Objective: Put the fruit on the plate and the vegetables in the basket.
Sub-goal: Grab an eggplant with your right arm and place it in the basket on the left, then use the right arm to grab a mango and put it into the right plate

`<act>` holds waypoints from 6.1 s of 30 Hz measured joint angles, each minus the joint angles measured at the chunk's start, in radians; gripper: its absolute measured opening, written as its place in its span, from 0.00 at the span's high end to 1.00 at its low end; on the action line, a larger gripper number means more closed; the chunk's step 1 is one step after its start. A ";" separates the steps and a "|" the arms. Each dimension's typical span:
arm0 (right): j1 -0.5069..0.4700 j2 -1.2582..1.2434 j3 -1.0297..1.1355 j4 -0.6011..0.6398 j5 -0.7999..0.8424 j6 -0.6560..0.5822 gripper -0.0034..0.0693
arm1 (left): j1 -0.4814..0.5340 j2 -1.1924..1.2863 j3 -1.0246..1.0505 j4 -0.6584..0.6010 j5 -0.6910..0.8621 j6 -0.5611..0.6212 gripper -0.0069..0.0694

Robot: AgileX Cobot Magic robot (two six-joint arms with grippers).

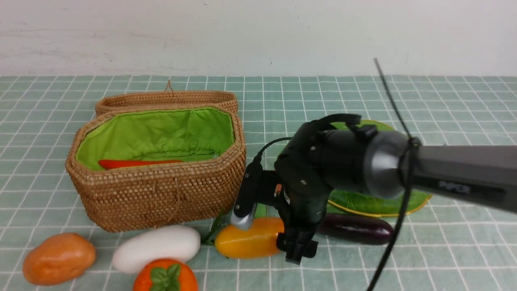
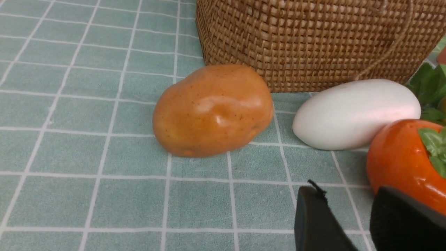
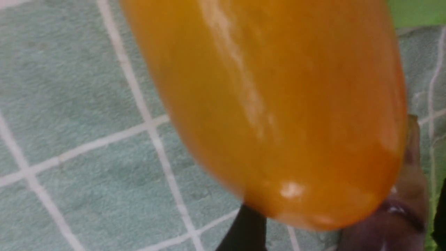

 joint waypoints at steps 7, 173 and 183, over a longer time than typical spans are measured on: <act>0.000 0.021 -0.010 -0.012 -0.002 0.007 0.06 | 0.000 0.000 0.000 0.000 0.000 0.000 0.60; -0.458 -0.046 -0.267 0.548 0.108 -0.116 0.20 | 0.000 0.000 0.000 0.000 0.000 0.000 0.60; -0.449 0.046 -0.260 0.563 0.085 -0.003 0.03 | 0.000 0.000 0.000 0.000 0.000 0.000 0.60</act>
